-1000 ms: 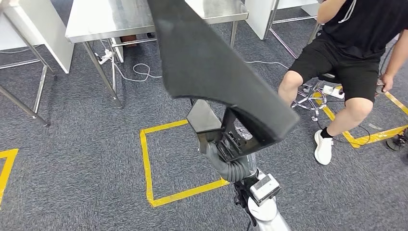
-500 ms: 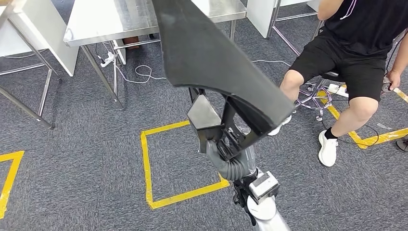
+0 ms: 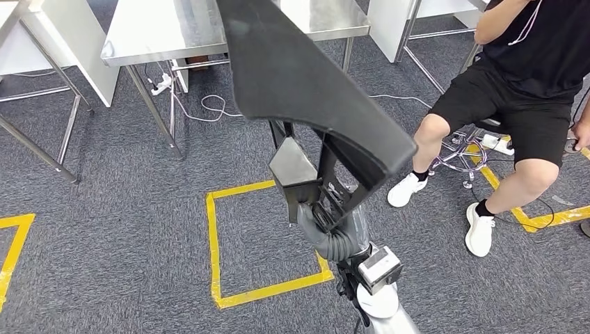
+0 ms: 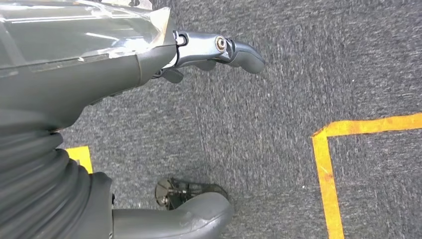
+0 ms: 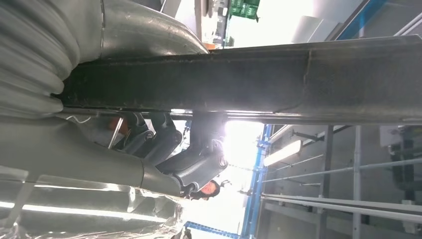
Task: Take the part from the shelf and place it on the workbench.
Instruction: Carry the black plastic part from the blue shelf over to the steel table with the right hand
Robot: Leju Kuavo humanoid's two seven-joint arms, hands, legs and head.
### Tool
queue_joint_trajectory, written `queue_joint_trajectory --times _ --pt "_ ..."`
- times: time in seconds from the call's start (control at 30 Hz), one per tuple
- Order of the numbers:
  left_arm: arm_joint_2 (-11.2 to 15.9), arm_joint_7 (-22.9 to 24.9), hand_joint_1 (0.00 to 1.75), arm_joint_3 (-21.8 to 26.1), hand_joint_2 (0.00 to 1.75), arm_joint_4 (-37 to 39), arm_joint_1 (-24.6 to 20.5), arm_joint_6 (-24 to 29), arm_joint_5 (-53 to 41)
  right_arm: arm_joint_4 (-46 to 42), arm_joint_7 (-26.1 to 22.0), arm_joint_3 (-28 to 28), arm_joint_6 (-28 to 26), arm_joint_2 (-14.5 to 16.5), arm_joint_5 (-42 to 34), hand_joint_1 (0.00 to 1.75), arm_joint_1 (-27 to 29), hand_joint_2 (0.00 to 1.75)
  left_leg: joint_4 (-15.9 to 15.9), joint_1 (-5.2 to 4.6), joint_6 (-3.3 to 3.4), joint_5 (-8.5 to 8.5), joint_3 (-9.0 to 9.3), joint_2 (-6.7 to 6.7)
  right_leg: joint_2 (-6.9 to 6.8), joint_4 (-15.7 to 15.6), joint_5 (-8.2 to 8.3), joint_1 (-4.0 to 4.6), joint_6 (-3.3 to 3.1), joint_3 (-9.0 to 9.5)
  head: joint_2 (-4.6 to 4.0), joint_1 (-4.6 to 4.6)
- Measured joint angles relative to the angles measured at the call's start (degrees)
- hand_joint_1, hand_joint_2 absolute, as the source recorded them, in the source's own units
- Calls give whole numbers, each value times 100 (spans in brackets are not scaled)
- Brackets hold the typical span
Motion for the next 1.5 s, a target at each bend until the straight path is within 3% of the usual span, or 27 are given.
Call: queue_joint_trajectory --times 0.1,0.13,0.17,0.23,0.3,0.37,0.43,0.5,0.53,0.6,0.67,0.73,0.8,0.87,0.93,1.0,1.03,1.07,1.13,1.17,1.2,1.23,1.3,1.37,1.4,1.43,1.5 --pt "-7 23 0 0 175 2 10 9 -21 10 3 8 -7 -2 -5 175 2 175 85 86 -182 -160 104 -31 -7 -1045 596 -116 276 298 1 19" --pt "-5 35 0 0 175 2 7 14 -31 13 3 12 -8 -4 -7 175 2 175 126 91 -242 -221 104 -34 -11 -1296 694 -122 268 384 1 32" --pt "-2 49 0 0 175 2 5 21 -39 16 6 16 -9 -4 -10 175 6 175 159 88 -293 -269 98 -33 -8 -1407 730 -119 210 417 1 37" --pt "-3 75 0 0 175 2 5 29 -59 20 10 28 -17 -3 -19 175 13 175 197 102 -364 -311 95 -28 6 -1392 688 -102 14 445 1 28" --pt "-5 101 0 -1 175 2 2 41 -84 21 11 44 -25 1 -35 175 8 175 401 139 -412 -305 11 -3 17 -1401 684 -108 -85 523 0 18" --pt "-6 116 0 -2 175 2 -10 55 -99 22 11 59 -26 6 -48 175 -8 175 1023 158 -461 -407 -369 30 17 -1411 623 -97 -161 612 0 8" --pt "-7 125 0 -1 175 2 -7 62 -100 27 11 68 -26 8 -50 175 -9 175 1741 159 -493 -682 -890 37 20 -1411 541 -69 -203 684 0 -3" --pt "-7 138 0 0 175 2 5 64 -100 38 11 72 -26 7 -52 175 -1 175 1892 155 -472 -773 -1160 37 34 -1412 447 -35 -212 789 0 -5" --pt "-7 149 0 0 175 2 8 67 -100 45 11 76 -26 7 -57 175 -2 175 1672 145 -434 -637 -1144 37 40 -1415 391 -16 -212 861 0 -5" --pt "-3 173 0 0 175 2 16 78 -100 57 11 89 -26 8 -78 175 -9 175 927 96 -308 -106 -925 26 45 -1425 278 12 -206 1016 0 -2" --pt "3 189 0 -1 175 2 25 98 -103 75 7 101 -26 9 -98 175 -22 175 467 15 -192 189 -748 15 62 -1484 183 21 -158 1122 0 4" --pt "5 197 0 -1 175 2 35 119 -105 95 3 110 -25 12 -108 175 -33 175 329 -40 -119 149 -639 5 77 -1496 185 43 -64 1239 0 1" --pt "2 197 0 0 175 2 38 131 -104 104 0 120 -22 12 -117 175 -57 175 189 -29 -47 131 -418 -12 67 -1253 262 80 31 1221 0 -5" --pt "-3 194 0 0 175 2 32 137 -104 116 -7 132 -20 4 -131 175 -87 175 143 -25 39 82 -213 -14 56 -645 280 85 66 866 0 2" --pt "-5 195 0 0 175 3 31 139 -104 144 -8 144 -18 -13 -139 175 -86 175 146 -54 96 -20 -99 -22 54 -75 71 53 9 392 1 18" --pt "-8 196 0 0 175 4 37 139 -104 178 -4 148 -18 -36 -143 175 -72 175 147 -69 88 -152 42 -53 53 -43 -273 17 -28 96 1 28" --pt "-10 196 0 0 175 4 39 139 -104 192 -4 148 -18 -44 -143 175 -69 175 148 -70 71 -230 133 -71 50 -253 -346 3 7 60 1 32" --pt "-13 196 0 0 175 4 40 139 -104 203 -4 149 -18 -50 -143 175 -68 175 152 -70 51 -313 228 -85 45 -577 -247 -11 67 78 1 36" --pt "-16 198 0 0 175 4 44 139 -104 224 -4 154 -18 -57 -143 175 -65 175 171 -78 -3 -492 398 -101 17 -1155 399 -19 218 201 0 44" --pt "-17 198 0 0 175 3 41 139 -104 232 -4 157 -17 -60 -141 175 -68 175 179 -84 -37 -566 450 -100 15 -1307 675 -4 212 275 0 47" --pt "-17 199 0 0 175 3 37 139 -104 236 -5 160 -16 -61 -142 175 -71 175 184 -88 -72 -615 493 -97 18 -1348 841 12 161 331 0 48" --pt "-17 198 0 0 175 3 30 140 -104 236 -6 161 -16 -56 -142 175 -83 175 225 -90 -103 -617 511 -89 30 -1373 829 28 61 366 1 51" --pt "-18 195 0 -1 175 3 11 142 -104 230 -8 160 -15 -40 -147 175 -101 175 565 -78 -162 -473 321 -64 54 -1427 773 -8 -87 468 1 45" --pt "-24 194 0 -2 175 3 -1 144 -104 228 -10 159 -15 -31 -150 175 -107 175 1265 -45 -230 -331 -142 -38 56 -1497 701 -55 -178 605 0 35" --pt "-27 194 0 -2 175 4 1 146 -104 228 -10 160 -14 -31 -151 175 -106 175 1607 -17 -273 -381 -407 -28 53 -1520 653 -62 -202 677 0 33" --pt "-27 194 0 -1 175 4 7 148 -104 229 -10 162 -12 -31 -151 175 -105 175 1851 17 -314 -554 -653 -17 52 -1532 596 -72 -210 750 1 28" --pt "-25 194 0 0 175 4 23 152 -104 231 -10 167 -7 -31 -151 175 -101 175 1997 91 -403 -995 -1014 12 59 -1541 458 -106 -180 918 1 29"
